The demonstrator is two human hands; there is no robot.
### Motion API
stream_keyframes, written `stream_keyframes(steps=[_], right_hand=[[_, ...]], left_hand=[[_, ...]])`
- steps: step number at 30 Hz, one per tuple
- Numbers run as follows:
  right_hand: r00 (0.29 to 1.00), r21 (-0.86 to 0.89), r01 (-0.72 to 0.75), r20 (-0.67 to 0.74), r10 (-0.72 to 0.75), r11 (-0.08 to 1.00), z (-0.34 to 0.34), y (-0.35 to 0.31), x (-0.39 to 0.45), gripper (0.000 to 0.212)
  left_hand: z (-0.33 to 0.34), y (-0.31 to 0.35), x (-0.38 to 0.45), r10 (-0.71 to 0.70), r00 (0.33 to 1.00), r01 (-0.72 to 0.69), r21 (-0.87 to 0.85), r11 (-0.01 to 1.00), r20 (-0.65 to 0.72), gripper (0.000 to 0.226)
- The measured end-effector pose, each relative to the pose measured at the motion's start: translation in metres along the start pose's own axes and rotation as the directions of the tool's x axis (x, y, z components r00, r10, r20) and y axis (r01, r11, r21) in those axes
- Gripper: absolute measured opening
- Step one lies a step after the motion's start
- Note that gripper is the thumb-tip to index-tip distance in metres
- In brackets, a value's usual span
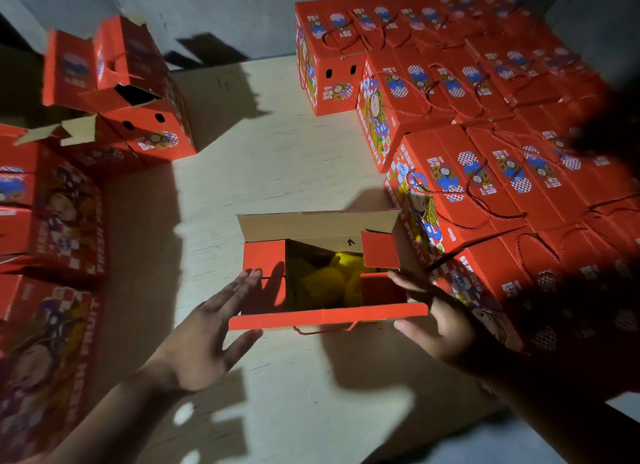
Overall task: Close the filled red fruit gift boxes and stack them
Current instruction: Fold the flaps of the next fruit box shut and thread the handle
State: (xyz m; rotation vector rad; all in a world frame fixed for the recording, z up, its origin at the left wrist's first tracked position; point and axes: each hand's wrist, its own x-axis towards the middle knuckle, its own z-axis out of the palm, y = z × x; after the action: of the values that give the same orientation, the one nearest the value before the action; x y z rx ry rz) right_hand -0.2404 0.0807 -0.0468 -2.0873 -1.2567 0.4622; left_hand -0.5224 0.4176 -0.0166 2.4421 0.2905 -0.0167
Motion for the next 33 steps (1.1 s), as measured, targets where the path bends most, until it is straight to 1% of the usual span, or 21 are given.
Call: stream_keyframes(steps=[1, 2, 3, 4, 5, 6, 8, 9, 10, 11, 13, 14, 15, 16, 18, 21, 24, 28, 30, 33], right_hand=[[0.997, 0.072, -0.06, -0.036, 0.062, 0.996, 0.001, -0.003, 0.003, 0.068], [0.986, 0.194, -0.13, -0.077, 0.147, 0.972, 0.003, -0.006, 0.008, 0.066], [0.966, 0.319, -0.189, -0.11, 0.235, 0.929, 0.005, -0.01, 0.015, 0.064], [0.942, 0.391, -0.226, -0.144, 0.302, 0.892, 0.007, -0.013, 0.022, 0.062], [0.928, 0.377, -0.234, -0.19, 0.322, 0.896, 0.007, -0.017, 0.028, 0.061], [0.924, 0.307, -0.23, -0.228, 0.305, 0.924, 0.006, -0.021, 0.033, 0.058], [0.941, 0.11, -0.174, -0.275, 0.198, 0.979, 0.003, -0.025, 0.04, 0.043], [0.957, -0.001, -0.111, -0.271, 0.106, 0.994, 0.003, -0.026, 0.041, 0.036], [0.972, -0.08, -0.061, -0.233, 0.041, 0.995, 0.003, -0.028, 0.042, 0.037], [0.985, -0.116, -0.05, -0.17, 0.03, 0.992, 0.005, -0.03, 0.041, 0.048], [0.996, -0.141, -0.078, -0.055, 0.071, 0.987, 0.01, -0.029, 0.036, 0.081], [0.996, -0.159, -0.091, -0.025, 0.089, 0.983, 0.013, -0.028, 0.032, 0.094], [0.995, -0.177, -0.099, -0.009, 0.099, 0.979, 0.015, -0.027, 0.03, 0.101], [0.995, -0.192, -0.101, -0.012, 0.1, 0.976, 0.016, -0.025, 0.028, 0.102], [0.995, -0.198, -0.097, -0.046, 0.09, 0.975, 0.017, -0.022, 0.026, 0.096], [0.995, -0.221, -0.087, -0.065, 0.074, 0.971, 0.018, -0.017, 0.025, 0.093], [0.998, -0.293, -0.049, -0.056, 0.034, 0.955, 0.017, -0.013, 0.025, 0.091], [0.998, -0.392, 0.021, -0.047, -0.043, 0.92, 0.017, -0.009, 0.022, 0.085], [0.996, -0.427, 0.047, -0.044, -0.073, 0.903, 0.021, -0.01, 0.018, 0.084], [0.998, -0.424, 0.027, -0.046, -0.051, 0.905, 0.028, -0.015, 0.011, 0.085]], left_hand=[[0.0, 0.002, 0.001, -0.052, 0.998, 0.051, -0.047, 0.998, -0.038, 0.076], [0.001, 0.004, 0.003, -0.104, 0.99, 0.097, -0.084, 0.992, -0.095, 0.072], [0.003, 0.004, 0.006, -0.149, 0.975, 0.133, -0.107, 0.985, -0.166, 0.07], [0.006, 0.004, 0.009, -0.185, 0.955, 0.162, -0.115, 0.98, -0.233, 0.07], [0.008, 0.005, 0.014, -0.211, 0.937, 0.184, -0.12, 0.976, -0.28, 0.073], [0.01, 0.005, 0.018, -0.213, 0.929, 0.185, -0.12, 0.976, -0.303, 0.073], [0.016, 0.006, 0.023, -0.135, 0.94, 0.129, -0.039, 0.991, -0.314, 0.068], [0.018, 0.006, 0.024, -0.1, 0.948, 0.109, 0.013, 0.994, -0.303, 0.064], [0.019, 0.006, 0.024, -0.093, 0.955, 0.108, 0.038, 0.993, -0.281, 0.064], [0.019, 0.006, 0.024, -0.1, 0.963, 0.116, 0.05, 0.992, -0.25, 0.069], [0.019, 0.006, 0.026, -0.081, 0.978, 0.111, 0.15, 0.982, -0.191, 0.084], [0.019, 0.007, 0.028, -0.071, 0.984, 0.106, 0.221, 0.97, -0.162, 0.091], [0.017, 0.008, 0.029, -0.07, 0.987, 0.107, 0.273, 0.956, -0.142, 0.095], [0.016, 0.01, 0.031, -0.078, 0.988, 0.115, 0.299, 0.947, -0.135, 0.095], [0.016, 0.014, 0.032, -0.094, 0.985, 0.135, 0.314, 0.94, -0.143, 0.09], [0.016, 0.017, 0.031, -0.064, 0.984, 0.12, 0.358, 0.926, -0.164, 0.088], [0.021, 0.015, 0.028, -0.032, 0.982, 0.102, 0.383, 0.918, -0.185, 0.086], [0.031, 0.012, 0.023, -0.002, 0.976, 0.093, 0.405, 0.91, -0.22, 0.077], [0.04, 0.013, 0.015, -0.026, 0.975, 0.113, 0.387, 0.915, -0.222, 0.08], [0.054, 0.015, 0.005, -0.108, 0.97, 0.171, 0.299, 0.939, -0.218, 0.082]])
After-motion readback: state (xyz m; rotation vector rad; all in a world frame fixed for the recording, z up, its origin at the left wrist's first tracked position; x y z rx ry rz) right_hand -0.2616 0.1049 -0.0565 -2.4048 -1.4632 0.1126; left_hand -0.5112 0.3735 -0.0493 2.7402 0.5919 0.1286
